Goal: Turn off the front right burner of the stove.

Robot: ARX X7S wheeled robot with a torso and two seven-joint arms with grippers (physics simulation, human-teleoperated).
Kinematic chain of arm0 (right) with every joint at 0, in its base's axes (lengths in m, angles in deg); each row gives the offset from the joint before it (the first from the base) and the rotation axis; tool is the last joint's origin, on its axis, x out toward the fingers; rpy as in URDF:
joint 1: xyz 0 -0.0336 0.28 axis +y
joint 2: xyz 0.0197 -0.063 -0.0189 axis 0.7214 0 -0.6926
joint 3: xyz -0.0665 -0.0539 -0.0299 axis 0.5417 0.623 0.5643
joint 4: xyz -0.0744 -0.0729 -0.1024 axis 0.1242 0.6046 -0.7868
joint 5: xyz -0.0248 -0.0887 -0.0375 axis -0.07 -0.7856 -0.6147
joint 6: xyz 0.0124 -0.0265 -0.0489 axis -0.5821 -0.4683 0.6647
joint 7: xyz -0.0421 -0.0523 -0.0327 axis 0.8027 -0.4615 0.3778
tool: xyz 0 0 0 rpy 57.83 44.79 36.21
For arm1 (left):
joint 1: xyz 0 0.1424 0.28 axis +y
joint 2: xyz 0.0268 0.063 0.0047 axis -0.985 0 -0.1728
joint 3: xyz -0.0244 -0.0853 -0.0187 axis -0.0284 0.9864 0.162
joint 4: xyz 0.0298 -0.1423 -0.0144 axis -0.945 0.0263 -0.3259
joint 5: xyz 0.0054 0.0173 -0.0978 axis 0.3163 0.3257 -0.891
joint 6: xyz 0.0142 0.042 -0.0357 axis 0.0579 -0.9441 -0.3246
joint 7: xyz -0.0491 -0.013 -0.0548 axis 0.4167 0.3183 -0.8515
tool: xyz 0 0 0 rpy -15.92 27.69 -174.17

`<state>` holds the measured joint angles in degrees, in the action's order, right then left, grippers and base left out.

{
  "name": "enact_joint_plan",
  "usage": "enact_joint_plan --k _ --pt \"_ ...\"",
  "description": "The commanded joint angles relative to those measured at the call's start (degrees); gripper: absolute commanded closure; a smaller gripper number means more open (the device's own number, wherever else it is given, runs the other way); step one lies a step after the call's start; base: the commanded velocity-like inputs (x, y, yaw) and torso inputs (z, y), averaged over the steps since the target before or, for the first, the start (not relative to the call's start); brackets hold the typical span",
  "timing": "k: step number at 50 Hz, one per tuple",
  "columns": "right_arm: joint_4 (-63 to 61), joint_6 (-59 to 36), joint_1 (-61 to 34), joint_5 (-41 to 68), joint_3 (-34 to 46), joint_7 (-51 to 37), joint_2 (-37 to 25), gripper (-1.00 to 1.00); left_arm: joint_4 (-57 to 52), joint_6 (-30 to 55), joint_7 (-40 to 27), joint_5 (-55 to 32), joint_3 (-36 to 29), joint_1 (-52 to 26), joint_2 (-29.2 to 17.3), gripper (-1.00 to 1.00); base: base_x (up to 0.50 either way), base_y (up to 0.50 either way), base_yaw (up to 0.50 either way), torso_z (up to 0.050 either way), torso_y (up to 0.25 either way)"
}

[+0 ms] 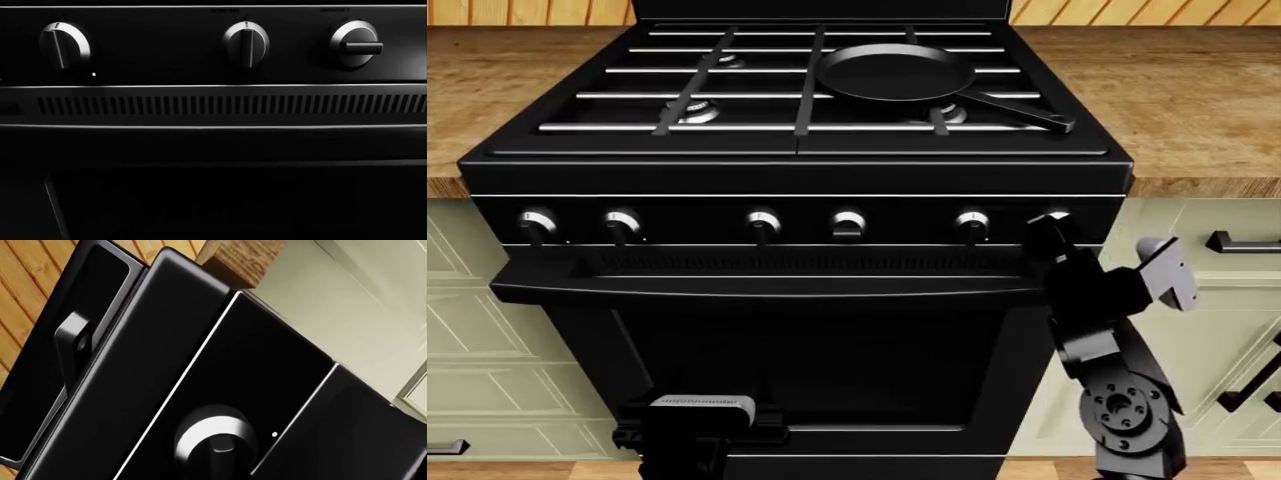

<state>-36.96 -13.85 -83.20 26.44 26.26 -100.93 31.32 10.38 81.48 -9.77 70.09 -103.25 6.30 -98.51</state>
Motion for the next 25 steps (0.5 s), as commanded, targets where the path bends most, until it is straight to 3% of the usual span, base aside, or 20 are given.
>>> enact_joint_plan --k 1,25 --pt "7.0 3.4 -6.7 11.0 0.3 3.3 2.7 1.0 0.0 0.0 -0.1 -0.1 -0.2 -0.1 -0.1 -1.0 0.04 -0.01 0.02 0.0 0.0" --pt "11.9 8.7 -9.6 18.5 -4.9 2.6 5.1 1.0 0.0 0.0 -0.4 -0.3 -0.5 -0.1 -0.3 -1.0 0.05 -0.01 0.02 -0.001 0.0"
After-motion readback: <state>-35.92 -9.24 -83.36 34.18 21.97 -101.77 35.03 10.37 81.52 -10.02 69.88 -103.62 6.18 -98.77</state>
